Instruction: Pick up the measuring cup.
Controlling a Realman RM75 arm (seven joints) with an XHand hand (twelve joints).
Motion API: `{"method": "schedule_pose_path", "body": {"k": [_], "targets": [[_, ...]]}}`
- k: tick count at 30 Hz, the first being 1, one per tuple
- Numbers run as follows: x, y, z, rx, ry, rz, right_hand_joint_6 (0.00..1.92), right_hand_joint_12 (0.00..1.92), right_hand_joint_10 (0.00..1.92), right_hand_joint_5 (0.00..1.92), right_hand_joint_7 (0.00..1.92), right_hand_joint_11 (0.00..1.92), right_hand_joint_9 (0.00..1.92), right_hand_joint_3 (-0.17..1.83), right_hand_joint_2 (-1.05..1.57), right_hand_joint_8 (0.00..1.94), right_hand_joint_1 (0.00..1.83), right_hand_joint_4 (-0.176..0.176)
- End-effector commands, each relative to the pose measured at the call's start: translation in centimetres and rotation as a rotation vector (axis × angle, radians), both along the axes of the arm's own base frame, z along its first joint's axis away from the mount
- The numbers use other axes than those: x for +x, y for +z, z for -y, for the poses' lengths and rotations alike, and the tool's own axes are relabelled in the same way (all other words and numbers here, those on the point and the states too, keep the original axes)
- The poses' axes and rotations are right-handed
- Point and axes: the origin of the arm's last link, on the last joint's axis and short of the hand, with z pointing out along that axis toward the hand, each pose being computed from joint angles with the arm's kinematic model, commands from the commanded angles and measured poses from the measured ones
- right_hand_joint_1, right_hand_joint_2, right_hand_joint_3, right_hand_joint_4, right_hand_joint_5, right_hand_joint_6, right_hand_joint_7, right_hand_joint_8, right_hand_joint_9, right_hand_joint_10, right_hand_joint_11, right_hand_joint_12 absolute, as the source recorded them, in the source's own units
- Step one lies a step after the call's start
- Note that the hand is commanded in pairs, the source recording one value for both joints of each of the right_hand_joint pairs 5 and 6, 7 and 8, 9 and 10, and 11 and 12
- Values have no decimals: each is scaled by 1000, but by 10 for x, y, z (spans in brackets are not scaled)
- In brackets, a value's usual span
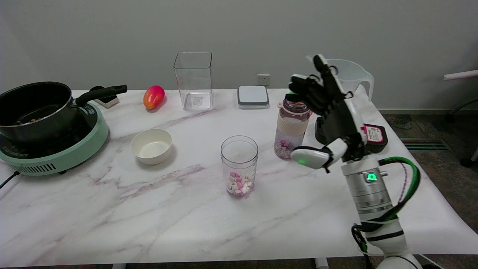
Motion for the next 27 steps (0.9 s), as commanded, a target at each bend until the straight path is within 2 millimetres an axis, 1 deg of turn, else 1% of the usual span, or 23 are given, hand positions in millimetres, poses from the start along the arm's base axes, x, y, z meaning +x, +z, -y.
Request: {"method": "schedule_pose_path", "body": {"k": [1, 4, 8, 10, 18, 27], "targets": [[-13, -58, 50, 180, -149, -44, 75, 603, 518, 75, 493, 603, 518, 797, -275, 493, 1102, 0], [-14, -63, 60, 204, -173, -54, 75, 600, 514, 75, 490, 600, 514, 798, -276, 490, 1103, 0], [-14, -68, 68, 217, -190, -57, 76, 598, 514, 76, 491, 598, 514, 801, -275, 491, 1103, 0], [-18, -69, 71, 221, -208, -58, 75, 597, 513, 75, 492, 597, 513, 807, -276, 492, 1104, 0], [-31, -72, 73, 222, -252, -61, 68, 591, 508, 68, 485, 591, 508, 817, -282, 485, 1115, 0], [-39, -72, 75, 212, -273, -72, 77, 589, 509, 77, 491, 589, 509, 832, -294, 491, 1131, 0]]}}
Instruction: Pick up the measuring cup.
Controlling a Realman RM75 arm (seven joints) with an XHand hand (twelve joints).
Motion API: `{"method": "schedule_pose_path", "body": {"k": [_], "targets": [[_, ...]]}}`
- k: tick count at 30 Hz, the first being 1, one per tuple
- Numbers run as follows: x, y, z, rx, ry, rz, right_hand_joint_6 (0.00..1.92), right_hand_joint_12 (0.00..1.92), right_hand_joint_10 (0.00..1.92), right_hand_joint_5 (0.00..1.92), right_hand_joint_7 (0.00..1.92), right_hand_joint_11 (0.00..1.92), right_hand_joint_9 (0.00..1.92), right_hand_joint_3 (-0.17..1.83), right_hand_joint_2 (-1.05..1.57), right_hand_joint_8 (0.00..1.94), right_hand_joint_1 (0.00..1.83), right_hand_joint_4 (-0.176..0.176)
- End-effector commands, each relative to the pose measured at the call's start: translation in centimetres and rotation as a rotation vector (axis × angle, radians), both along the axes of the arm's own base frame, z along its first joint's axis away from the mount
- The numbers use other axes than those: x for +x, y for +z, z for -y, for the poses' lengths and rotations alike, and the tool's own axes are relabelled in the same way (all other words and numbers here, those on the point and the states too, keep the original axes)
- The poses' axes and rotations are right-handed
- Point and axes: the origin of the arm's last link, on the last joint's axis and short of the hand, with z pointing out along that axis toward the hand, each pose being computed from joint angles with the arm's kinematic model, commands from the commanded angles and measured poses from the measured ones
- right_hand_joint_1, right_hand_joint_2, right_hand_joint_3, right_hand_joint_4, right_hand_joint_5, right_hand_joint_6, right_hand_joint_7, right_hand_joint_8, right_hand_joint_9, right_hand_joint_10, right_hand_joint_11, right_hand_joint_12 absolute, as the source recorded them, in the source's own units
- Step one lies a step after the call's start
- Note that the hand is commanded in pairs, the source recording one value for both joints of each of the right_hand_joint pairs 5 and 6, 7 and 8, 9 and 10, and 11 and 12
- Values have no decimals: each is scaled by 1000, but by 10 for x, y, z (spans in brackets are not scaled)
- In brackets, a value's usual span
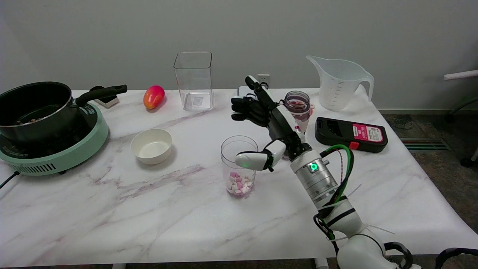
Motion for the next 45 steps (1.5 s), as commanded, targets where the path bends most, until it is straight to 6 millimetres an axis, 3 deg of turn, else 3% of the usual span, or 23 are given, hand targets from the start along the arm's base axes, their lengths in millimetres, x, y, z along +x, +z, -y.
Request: {"method": "schedule_pose_path", "body": {"k": [1, 5, 10, 45], "targets": [[-15, -12, 13, 22, -69, -27, 79, 589, 509, 79, 493, 589, 509, 840, -293, 493, 1133, 0], [-18, -14, 15, -2, -68, -78, 91, 591, 513, 91, 507, 591, 513, 796, -287, 507, 1160, 0], [-19, -12, 16, -17, -65, -113, 106, 591, 516, 106, 516, 591, 516, 967, -460, 516, 1198, 0], [-39, 8, 4, -93, -39, -159, 131, 594, 517, 131, 531, 594, 517, 948, -612, 531, 1206, 0]]}}
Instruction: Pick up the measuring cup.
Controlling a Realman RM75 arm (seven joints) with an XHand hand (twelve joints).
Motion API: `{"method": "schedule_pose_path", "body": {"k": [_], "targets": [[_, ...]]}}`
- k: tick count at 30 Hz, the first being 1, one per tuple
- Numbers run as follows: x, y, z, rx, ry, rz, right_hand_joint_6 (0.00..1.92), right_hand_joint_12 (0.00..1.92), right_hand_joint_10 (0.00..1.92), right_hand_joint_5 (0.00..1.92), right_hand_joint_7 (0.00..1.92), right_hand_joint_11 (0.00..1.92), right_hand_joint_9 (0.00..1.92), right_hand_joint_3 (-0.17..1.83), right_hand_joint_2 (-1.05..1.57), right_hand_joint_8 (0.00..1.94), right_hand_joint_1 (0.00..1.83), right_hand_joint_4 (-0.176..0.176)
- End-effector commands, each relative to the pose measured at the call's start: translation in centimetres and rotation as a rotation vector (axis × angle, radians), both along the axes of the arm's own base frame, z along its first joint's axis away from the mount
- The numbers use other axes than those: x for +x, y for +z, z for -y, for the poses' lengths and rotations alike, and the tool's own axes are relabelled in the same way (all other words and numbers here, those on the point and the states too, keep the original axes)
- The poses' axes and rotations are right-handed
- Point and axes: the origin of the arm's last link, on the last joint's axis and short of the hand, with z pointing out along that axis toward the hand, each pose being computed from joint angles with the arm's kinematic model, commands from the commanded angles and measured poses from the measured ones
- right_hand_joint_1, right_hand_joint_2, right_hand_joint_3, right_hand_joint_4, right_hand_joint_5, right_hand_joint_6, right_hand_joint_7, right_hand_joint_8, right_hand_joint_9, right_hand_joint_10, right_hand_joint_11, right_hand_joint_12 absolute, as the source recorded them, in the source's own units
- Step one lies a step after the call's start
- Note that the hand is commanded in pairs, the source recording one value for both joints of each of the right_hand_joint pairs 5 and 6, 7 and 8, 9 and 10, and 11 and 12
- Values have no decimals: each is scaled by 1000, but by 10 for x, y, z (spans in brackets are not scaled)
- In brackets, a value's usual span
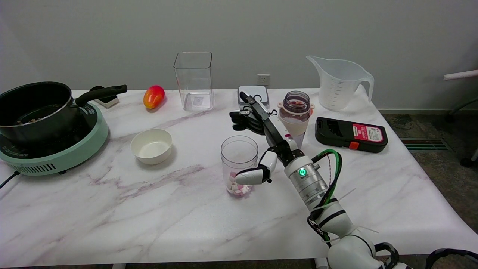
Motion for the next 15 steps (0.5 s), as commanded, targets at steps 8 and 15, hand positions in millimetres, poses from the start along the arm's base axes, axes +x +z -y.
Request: {"method": "schedule_pose_path", "body": {"k": [8, 15], "targets": [[-33, 1, -16, -29, -29, -27, 160, 596, 521, 160, 544, 596, 521, 970, -612, 544, 1196, 0], [-40, -3, -17, -13, -51, 26, 162, 594, 520, 162, 544, 594, 520, 971, -619, 544, 1191, 0]]}}
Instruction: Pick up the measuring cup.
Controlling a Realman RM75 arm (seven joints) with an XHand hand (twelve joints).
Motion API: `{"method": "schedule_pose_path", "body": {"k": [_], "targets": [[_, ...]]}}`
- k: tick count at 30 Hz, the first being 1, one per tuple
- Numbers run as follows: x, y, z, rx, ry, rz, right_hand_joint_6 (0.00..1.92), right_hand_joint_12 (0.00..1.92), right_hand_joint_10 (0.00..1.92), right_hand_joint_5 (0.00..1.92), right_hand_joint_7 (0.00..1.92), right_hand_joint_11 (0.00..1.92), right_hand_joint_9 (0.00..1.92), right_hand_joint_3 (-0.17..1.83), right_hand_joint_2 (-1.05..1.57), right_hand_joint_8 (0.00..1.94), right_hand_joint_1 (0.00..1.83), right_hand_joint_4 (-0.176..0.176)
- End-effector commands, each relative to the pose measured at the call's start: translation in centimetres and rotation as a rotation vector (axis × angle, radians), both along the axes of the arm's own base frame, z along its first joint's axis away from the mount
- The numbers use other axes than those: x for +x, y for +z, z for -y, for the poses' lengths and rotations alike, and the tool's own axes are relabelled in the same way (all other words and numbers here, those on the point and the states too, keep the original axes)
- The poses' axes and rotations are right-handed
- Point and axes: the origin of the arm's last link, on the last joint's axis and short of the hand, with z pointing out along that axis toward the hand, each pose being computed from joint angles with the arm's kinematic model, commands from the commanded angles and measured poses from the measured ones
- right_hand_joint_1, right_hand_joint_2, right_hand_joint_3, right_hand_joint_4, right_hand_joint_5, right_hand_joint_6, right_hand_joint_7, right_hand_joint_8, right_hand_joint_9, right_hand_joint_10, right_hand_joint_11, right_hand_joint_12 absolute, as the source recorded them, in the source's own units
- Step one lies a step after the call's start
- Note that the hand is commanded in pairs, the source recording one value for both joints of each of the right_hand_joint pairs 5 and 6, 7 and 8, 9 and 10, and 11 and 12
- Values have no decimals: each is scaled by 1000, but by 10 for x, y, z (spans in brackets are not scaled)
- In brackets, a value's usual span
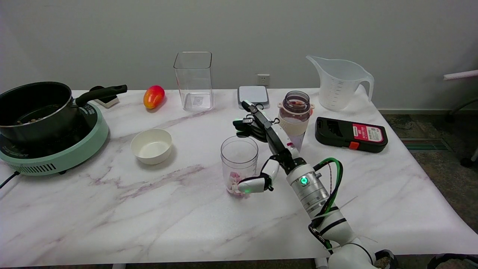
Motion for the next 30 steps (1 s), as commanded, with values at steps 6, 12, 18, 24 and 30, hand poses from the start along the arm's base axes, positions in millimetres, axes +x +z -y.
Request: {"method": "schedule_pose_path", "body": {"k": [6, 12, 18, 24, 30], "targets": [[-26, -5, -9, 15, -45, 61, 169, 590, 516, 169, 545, 590, 516, 954, -630, 545, 1188, 0], [-30, -4, -9, 8, -55, 59, 160, 587, 515, 160, 545, 587, 515, 940, -621, 545, 1186, 0], [-38, -6, -10, 1, -76, 63, 157, 580, 508, 157, 542, 580, 508, 927, -613, 542, 1186, 0], [-48, -7, -10, -11, -103, 61, 149, 569, 500, 149, 539, 569, 500, 943, -619, 539, 1187, 0], [-52, -11, -7, -15, -115, 69, 139, 551, 487, 139, 532, 551, 487, 973, -660, 532, 1185, 0]]}}
